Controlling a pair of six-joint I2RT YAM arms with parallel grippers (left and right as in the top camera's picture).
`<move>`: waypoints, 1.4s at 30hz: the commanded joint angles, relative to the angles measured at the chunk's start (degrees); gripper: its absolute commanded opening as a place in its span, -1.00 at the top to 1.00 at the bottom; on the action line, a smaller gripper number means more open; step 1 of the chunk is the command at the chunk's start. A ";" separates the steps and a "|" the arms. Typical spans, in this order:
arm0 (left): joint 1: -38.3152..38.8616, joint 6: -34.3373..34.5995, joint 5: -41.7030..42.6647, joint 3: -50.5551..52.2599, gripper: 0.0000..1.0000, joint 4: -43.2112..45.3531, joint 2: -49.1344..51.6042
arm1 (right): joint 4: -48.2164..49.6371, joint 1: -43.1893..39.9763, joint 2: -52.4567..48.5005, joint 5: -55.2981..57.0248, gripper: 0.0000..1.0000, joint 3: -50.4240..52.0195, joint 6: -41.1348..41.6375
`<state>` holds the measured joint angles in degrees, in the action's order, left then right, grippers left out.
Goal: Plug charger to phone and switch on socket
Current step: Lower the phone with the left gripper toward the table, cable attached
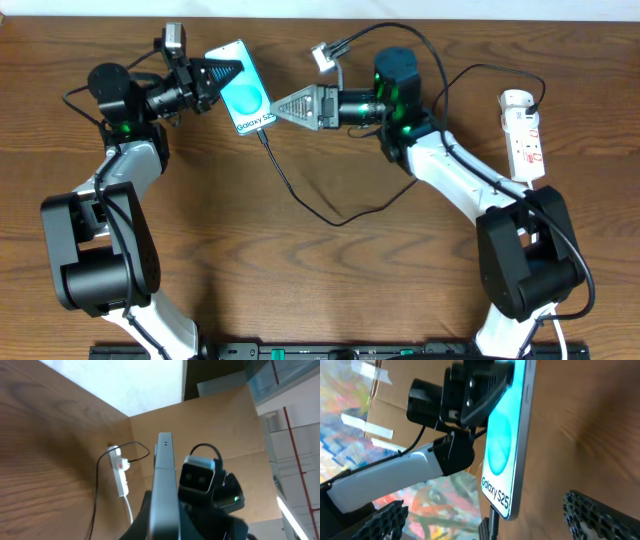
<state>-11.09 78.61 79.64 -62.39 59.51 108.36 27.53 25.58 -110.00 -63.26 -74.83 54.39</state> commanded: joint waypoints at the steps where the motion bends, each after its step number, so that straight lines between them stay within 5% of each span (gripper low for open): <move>1: -0.15 -7.15 0.90 -0.76 0.85 -1.66 -0.11 | -0.26 -2.05 0.20 -0.13 -0.99 -0.81 -1.79; 20: -0.13 -39.85 -6.62 -0.76 0.86 -42.51 -0.11 | -11.54 -5.73 0.20 -0.35 -0.99 -0.81 -10.03; 28: 1.11 -52.98 -18.01 -0.76 0.86 -61.64 -0.11 | -15.82 -7.19 0.20 -0.74 -0.99 -0.81 -13.44; 34: 4.04 -57.05 -30.18 -0.76 0.85 -69.85 -0.11 | -16.96 -7.56 0.20 -0.74 -0.98 -0.81 -14.93; 42: 5.33 -57.18 -36.15 -0.76 0.86 -71.30 -0.11 | -17.57 -7.56 0.20 -0.79 -0.98 -0.81 -15.72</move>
<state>-5.61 23.11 46.65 -62.37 -11.75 108.36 10.26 18.55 -110.00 -63.37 -74.89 40.38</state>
